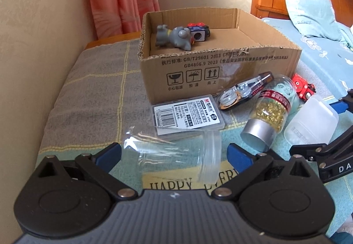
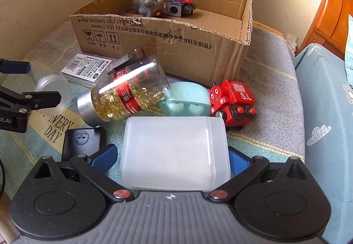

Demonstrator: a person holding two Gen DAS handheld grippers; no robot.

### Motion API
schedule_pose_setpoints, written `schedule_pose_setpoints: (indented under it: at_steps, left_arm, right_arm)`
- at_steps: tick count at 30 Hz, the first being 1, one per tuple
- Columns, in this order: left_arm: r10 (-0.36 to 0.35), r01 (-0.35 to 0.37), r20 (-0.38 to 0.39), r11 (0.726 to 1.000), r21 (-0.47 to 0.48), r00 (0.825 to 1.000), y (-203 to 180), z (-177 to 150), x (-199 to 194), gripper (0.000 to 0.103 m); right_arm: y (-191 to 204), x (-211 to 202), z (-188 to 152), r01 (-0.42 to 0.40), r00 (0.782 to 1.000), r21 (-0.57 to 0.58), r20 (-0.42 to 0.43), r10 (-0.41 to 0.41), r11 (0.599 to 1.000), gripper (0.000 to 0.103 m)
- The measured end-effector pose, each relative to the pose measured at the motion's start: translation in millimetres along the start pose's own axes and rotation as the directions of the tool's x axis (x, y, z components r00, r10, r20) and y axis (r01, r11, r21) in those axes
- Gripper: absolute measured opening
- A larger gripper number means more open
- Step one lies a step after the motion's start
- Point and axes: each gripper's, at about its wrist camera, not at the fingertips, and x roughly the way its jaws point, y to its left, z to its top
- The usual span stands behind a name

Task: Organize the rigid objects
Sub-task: 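Close right tool on white container while left tool grasps clear plastic jar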

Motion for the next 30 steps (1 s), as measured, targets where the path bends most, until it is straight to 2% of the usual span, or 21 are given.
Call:
schedule_pose_setpoints:
  at_steps: [5,17,30]
  left_arm:
    - [-0.014,0.014,0.001,1.000,-0.009,1.000,3,2,4,0.098]
    - [-0.040,0.040,0.004,0.999,-0.002,0.999,7,5,8,0.094]
    - [-0.051,0.051,-0.018,0.998,0.032,0.999,5,11,-3,0.093]
  right_arm:
    - [4,0,3,0.008,1.000,-0.016,0.000,-0.008,1.000,0.103]
    - [8,2,7,0.074,0.996,-0.053,-0.037,-0.076,0.996,0.088]
    - [13,-6,7,0.058,0.997,-0.115,-0.053,-0.064,0.992,0.087]
